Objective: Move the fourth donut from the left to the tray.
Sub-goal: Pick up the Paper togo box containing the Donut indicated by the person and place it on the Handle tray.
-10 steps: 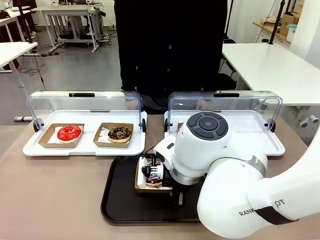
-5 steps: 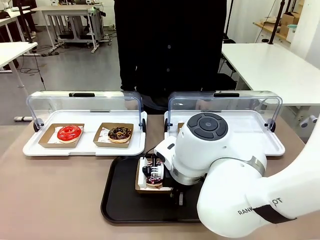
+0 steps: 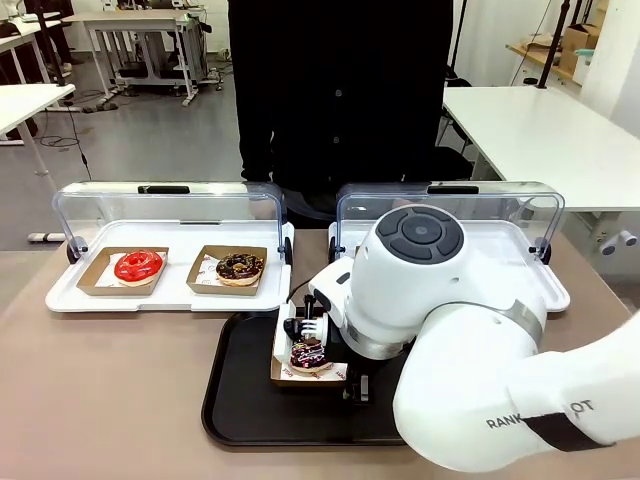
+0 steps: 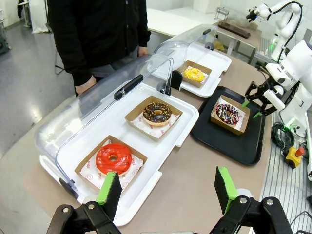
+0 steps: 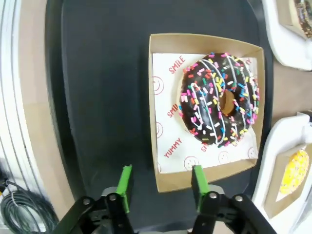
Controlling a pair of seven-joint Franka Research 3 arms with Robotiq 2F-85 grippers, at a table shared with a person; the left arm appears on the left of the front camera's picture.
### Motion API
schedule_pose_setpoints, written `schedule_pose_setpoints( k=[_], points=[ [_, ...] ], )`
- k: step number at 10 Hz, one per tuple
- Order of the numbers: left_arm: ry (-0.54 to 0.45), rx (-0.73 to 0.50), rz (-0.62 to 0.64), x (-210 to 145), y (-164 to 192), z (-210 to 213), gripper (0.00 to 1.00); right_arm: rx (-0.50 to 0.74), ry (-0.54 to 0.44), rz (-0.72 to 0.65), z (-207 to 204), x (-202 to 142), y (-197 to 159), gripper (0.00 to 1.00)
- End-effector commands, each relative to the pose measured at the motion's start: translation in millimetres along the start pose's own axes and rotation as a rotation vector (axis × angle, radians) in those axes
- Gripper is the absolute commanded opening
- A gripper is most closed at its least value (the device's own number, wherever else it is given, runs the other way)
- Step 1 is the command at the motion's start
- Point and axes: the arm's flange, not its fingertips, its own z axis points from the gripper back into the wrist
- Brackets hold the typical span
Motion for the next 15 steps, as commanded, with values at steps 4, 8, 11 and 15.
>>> schedule_pose_setpoints(
  k=[4, 8, 11, 15],
  points=[
    [-0.025, -0.002, -0.022, 0.3, 0.8, -0.7, 1.0, 0.025, -0.017, -0.04, 58.2, -58.5, 35.3, 1.0],
    [-0.025, -0.002, -0.022, 0.3, 0.8, -0.7, 1.0, 0.002, -0.005, -0.06, 57.6, 0.4, 4.1, 1.0],
    [-0.025, -0.002, -0.022, 0.3, 0.8, -0.7, 1.0, 0.002, -0.005, -0.06, 57.6, 0.4, 4.1, 1.0],
    [-0.025, -0.002, -0.022, 0.3, 0.8, -0.7, 1.0, 0.002, -0.005, -0.06, 57.6, 0.4, 4.1, 1.0]
  ],
)
